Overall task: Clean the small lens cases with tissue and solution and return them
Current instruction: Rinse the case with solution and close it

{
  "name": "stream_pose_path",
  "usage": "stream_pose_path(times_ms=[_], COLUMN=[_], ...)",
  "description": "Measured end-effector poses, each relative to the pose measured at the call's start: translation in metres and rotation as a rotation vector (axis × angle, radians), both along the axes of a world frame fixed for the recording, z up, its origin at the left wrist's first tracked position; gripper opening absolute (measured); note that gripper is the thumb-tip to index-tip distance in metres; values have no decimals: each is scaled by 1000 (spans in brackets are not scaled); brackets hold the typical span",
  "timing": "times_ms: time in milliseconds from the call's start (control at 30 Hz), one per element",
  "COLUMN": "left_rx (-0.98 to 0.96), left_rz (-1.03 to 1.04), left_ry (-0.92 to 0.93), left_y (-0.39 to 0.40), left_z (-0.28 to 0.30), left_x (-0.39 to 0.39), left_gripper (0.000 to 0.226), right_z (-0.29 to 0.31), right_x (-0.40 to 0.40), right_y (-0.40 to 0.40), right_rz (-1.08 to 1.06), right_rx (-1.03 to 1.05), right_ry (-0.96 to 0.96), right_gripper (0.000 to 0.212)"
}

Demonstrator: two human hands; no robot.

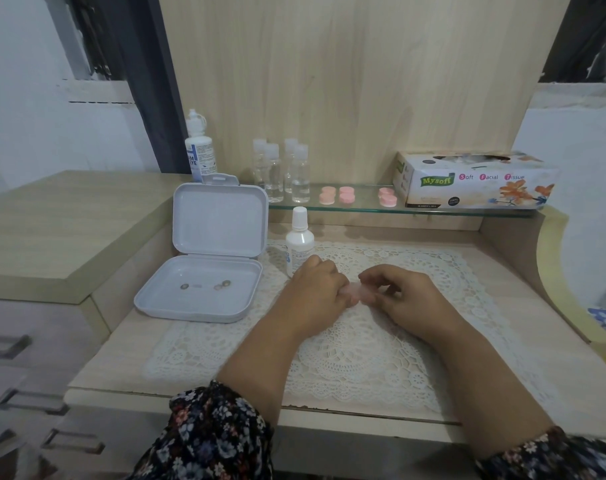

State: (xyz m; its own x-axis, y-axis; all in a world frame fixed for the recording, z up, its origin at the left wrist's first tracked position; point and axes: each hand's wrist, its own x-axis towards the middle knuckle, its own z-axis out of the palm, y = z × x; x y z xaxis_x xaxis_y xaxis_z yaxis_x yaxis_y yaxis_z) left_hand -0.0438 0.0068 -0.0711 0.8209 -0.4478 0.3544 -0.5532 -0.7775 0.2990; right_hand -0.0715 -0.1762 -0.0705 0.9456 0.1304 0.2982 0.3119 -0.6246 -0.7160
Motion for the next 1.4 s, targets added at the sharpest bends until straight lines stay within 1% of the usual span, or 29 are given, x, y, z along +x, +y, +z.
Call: stream_pose_path(times_ms=[133,333,500,633,700,767,833,933,1067,1167,1300,1400], left_rx=[-8,-20,-1,11,7,7,5,2,24,30,15,-3], left_rz=[0,-1,5,5,4,-1,-3,-1,1,0,0,-2], left_ry=[0,0,2,-24,-22,-22,-21,-16,-1,12,-8,-8], left_y=[0,0,0,0,0,0,0,0,0,-1,0,-1], left_z=[0,-1,0,-1,-1,-1,0,0,1,2,0,0], left_x=[0,0,0,0,1,1,0,0,0,0,1,1], left_gripper=[31,29,31,31,30,30,29,27,36,40,32,27], right_z=[-3,-3,-3,-5,-6,-5,-4,-4,-5,-6,-8,-7], right_x=[1,2,4,6,5,4,2,3,5,6,5,4], right_y=[-2,-1,-1,2,2,2,2,2,2,3,4,4], right_rz=[34,92,29,-17,1,31,49,31,-16,-10,49,32], right_rx=[22,99,23,-116,-93,-18,17,10,-89,-121,-7,3], right_ry=[0,38,24,-25,-38,-28,3,28,-6,-45,-38,-4], right_gripper=[28,21,20,31,42,48,47,42,35,38,43,41])
